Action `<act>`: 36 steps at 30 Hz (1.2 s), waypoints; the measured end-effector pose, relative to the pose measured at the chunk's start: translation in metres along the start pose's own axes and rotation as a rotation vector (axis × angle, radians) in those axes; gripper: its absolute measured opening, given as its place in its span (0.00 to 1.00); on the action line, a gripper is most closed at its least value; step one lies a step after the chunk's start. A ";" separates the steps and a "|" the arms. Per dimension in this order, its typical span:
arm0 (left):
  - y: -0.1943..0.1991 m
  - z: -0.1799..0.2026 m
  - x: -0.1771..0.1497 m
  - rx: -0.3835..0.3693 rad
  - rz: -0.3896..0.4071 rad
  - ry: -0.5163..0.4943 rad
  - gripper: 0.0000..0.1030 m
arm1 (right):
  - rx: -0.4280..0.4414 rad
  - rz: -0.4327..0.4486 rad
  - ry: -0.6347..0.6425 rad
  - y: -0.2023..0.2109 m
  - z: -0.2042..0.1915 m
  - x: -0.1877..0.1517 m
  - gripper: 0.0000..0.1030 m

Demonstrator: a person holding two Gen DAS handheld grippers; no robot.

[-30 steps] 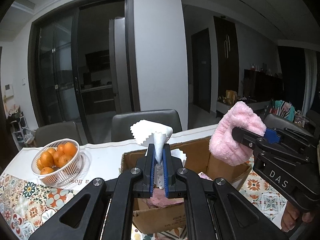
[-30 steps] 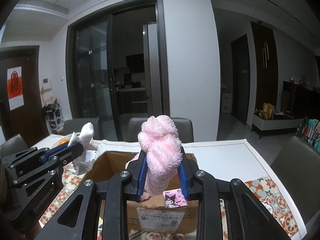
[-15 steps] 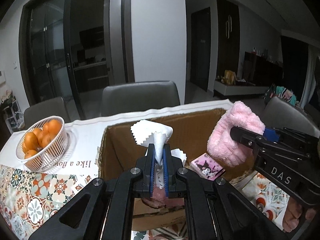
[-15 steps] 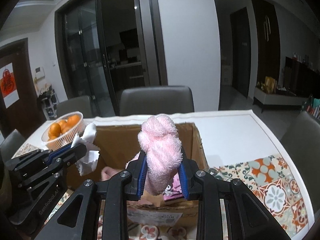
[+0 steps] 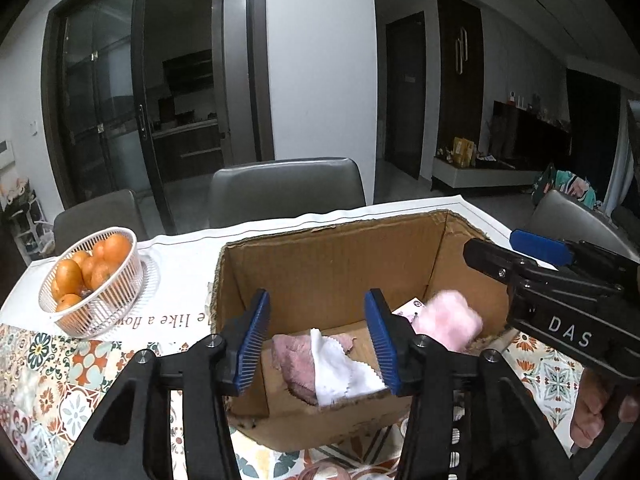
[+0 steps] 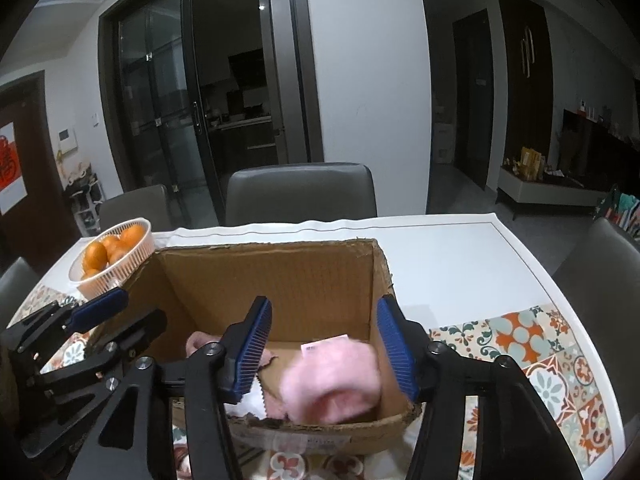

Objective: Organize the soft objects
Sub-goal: 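Open both tools to drop the white cloth and headband into the box, then move both tools back toward the dotted pouch and pink hair tie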

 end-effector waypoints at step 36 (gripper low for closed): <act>0.139 -0.028 -0.053 0.066 0.100 0.006 0.54 | 0.004 0.074 0.023 0.129 -0.058 -0.055 0.67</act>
Point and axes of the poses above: each gripper's, at about its wrist camera, not at the fingertips, and y roughly against the way its jaws point, z to its right, x to its top, the point moved 4 cm from there along -y, roughly the way its jaws point, and after that the axes turned 14 degrees about x, right-handed, at the moved point
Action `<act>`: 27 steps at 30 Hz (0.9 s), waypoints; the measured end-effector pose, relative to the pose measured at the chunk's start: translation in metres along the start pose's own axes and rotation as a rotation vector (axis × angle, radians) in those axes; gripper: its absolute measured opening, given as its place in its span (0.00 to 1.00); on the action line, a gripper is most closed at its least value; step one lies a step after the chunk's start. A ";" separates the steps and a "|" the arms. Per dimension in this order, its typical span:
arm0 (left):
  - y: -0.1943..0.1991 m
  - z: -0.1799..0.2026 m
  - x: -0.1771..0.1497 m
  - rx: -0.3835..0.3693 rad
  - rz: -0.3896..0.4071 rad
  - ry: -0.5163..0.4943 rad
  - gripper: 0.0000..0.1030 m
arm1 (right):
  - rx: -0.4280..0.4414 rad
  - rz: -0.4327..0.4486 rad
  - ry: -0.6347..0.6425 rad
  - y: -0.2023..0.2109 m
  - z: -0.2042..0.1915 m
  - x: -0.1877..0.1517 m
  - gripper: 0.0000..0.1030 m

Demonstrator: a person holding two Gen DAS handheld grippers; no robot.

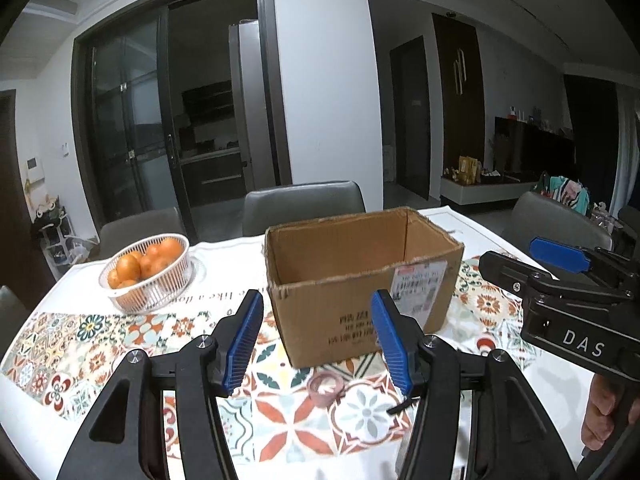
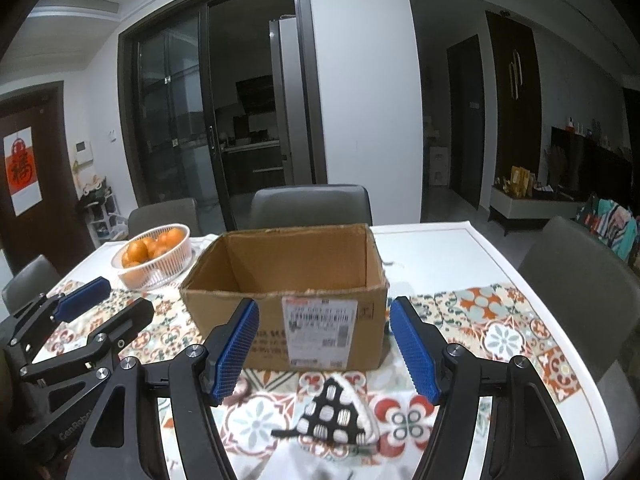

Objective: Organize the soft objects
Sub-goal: 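Move both tools back toward the dotted pouch and pink hair tie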

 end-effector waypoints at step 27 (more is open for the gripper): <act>0.039 0.007 -0.092 -0.025 -0.138 -0.020 0.54 | 0.032 -0.156 -0.065 0.026 -0.008 -0.090 0.67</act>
Point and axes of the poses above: each gripper's, at about its wrist camera, not at the fingertips, and y roughly against the way its jaws point, z to its right, x to its top, the point moved 4 cm from there along -y, roughly the way its jaws point, and after that the axes turned 14 degrees about x, right-handed, at the moved point
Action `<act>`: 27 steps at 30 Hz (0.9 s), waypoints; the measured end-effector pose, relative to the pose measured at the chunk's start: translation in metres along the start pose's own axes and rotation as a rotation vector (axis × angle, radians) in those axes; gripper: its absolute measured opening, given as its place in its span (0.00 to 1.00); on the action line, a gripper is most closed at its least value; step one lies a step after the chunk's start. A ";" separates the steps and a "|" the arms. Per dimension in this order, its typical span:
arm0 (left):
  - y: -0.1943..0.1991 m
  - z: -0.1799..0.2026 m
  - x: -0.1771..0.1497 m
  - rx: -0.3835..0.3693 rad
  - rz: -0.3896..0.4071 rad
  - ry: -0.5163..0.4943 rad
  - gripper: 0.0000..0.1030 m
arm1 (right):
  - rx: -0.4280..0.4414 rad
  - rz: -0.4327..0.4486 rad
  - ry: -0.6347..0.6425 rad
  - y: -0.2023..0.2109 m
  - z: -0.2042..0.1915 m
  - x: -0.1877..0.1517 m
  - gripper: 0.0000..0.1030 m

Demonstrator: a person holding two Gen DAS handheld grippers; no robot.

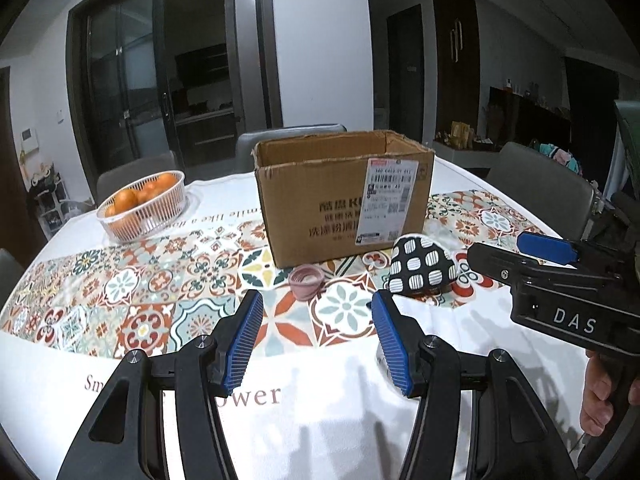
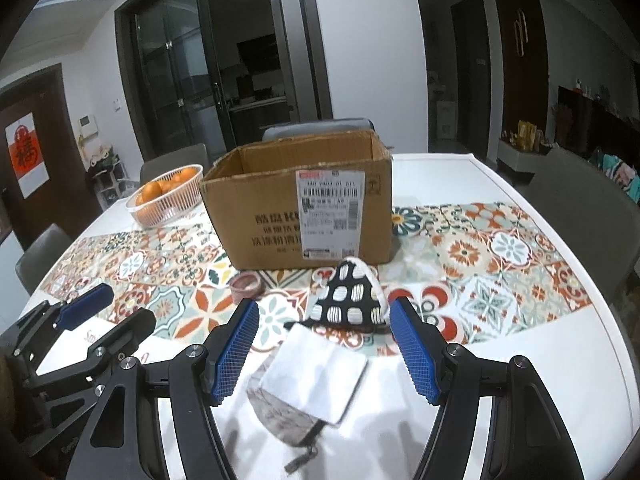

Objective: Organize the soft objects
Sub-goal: 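Move both tools back toward the dotted pouch and pink hair tie, then grasp the pink hair tie with the left tool while the right tool grasps the dotted pouch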

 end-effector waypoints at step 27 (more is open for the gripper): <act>-0.099 -0.001 -0.011 -0.019 -0.107 0.034 0.54 | -0.074 -0.038 -0.039 -0.071 0.031 0.009 0.67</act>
Point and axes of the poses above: each gripper's, at about its wrist camera, not at the fingertips, and y roughly against the way its jaws point, z to its right, x to its top, the point moved 4 cm from there along -y, roughly the way its jaws point, and after that the axes turned 14 degrees about x, right-handed, at the moved point
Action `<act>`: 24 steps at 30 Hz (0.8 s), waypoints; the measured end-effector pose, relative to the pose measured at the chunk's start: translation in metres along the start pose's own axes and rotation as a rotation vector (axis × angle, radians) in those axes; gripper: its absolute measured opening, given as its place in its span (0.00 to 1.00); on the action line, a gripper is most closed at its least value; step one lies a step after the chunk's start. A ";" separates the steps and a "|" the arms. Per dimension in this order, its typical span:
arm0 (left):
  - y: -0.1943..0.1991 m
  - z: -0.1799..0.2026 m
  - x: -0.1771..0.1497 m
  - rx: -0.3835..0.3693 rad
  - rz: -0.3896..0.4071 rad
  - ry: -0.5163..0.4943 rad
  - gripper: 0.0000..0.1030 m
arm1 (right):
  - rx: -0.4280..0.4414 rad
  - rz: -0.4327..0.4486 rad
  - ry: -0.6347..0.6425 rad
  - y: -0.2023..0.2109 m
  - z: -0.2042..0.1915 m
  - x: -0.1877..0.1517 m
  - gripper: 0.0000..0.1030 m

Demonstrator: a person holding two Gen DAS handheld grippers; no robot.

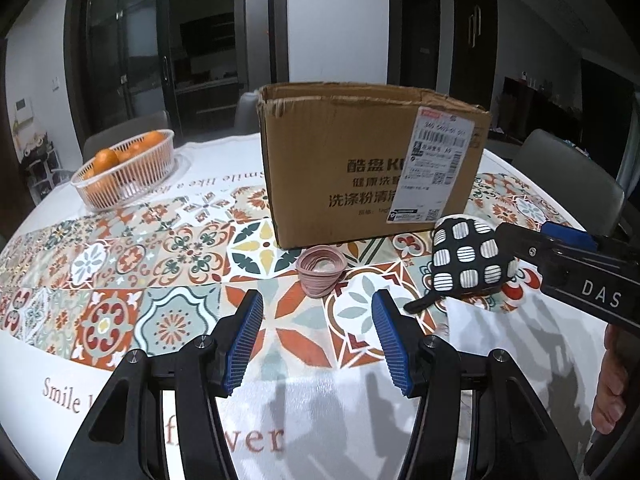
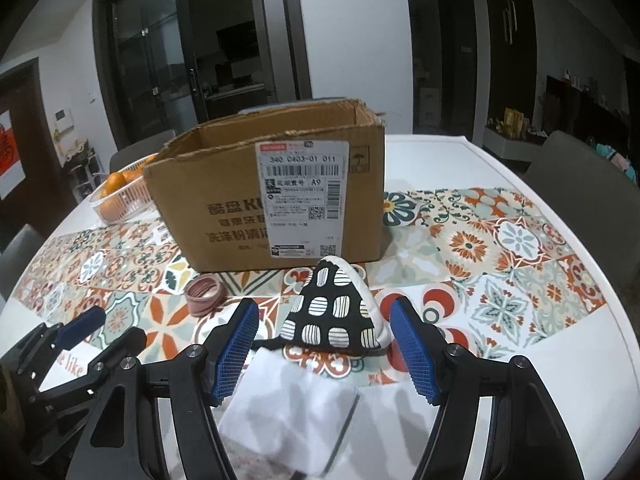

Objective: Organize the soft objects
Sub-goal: 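Grasp the pink hair tie with the left tool while the right tool grasps the dotted pouch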

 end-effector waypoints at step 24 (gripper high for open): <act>-0.101 0.025 0.016 -0.020 -0.162 -0.045 0.58 | -0.058 -0.098 -0.054 -0.063 0.026 0.002 0.67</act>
Point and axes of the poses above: each gripper's, at about its wrist camera, not at the fingertips, and y roughly against the way its jaws point, z to its right, x to its top, the point moved 4 cm from there along -y, roughly the way its jaws point, and after that the axes turned 14 degrees about x, right-handed, at the moved point
